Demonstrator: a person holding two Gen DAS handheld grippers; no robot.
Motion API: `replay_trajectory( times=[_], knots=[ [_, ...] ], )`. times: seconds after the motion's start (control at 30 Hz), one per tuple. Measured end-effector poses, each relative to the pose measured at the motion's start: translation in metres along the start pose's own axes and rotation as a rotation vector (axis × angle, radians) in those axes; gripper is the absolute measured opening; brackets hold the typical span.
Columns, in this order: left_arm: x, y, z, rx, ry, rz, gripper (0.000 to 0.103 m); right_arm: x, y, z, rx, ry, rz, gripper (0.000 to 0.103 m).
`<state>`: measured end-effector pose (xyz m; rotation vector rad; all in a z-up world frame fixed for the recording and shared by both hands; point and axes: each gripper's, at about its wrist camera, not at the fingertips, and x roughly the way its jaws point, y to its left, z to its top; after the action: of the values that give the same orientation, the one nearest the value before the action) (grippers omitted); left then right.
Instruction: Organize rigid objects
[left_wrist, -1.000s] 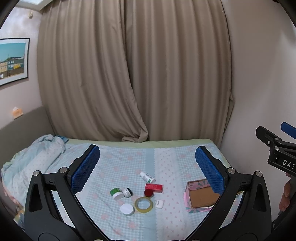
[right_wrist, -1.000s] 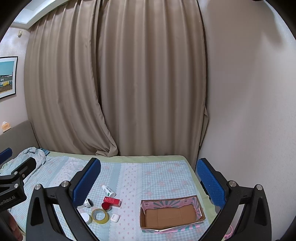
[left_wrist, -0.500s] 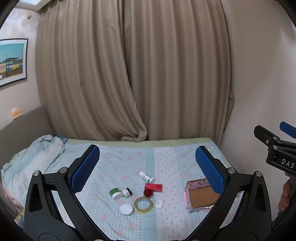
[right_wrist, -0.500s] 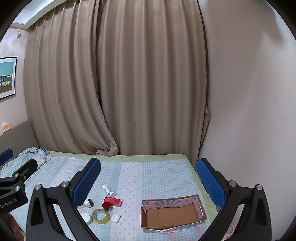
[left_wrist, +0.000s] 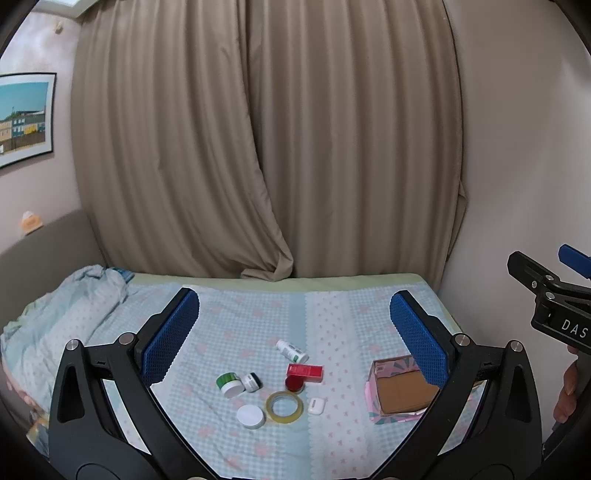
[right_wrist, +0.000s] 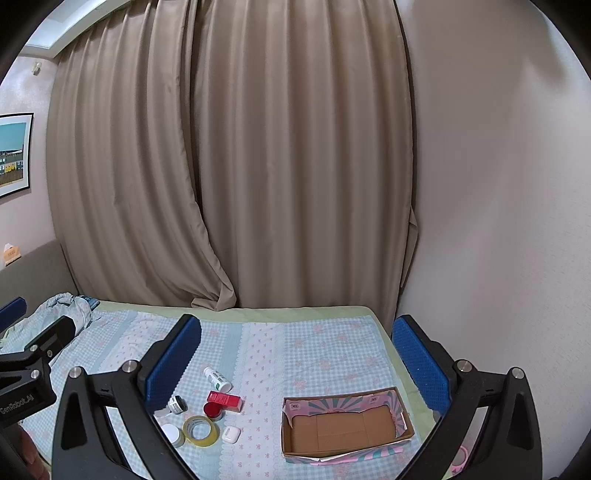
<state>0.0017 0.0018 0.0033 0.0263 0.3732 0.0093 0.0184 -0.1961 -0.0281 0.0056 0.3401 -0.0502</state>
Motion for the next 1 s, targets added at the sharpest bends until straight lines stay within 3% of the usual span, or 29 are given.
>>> replay_trajectory(
  times=[1.0],
  knots=[
    [0.0007, -0.0011, -0.0002, -0.017, 0.009, -0.006, 0.103, 0.0006, -0.0004, -0.0034, 0.006, 0.012, 0.008, 0.103]
  ],
)
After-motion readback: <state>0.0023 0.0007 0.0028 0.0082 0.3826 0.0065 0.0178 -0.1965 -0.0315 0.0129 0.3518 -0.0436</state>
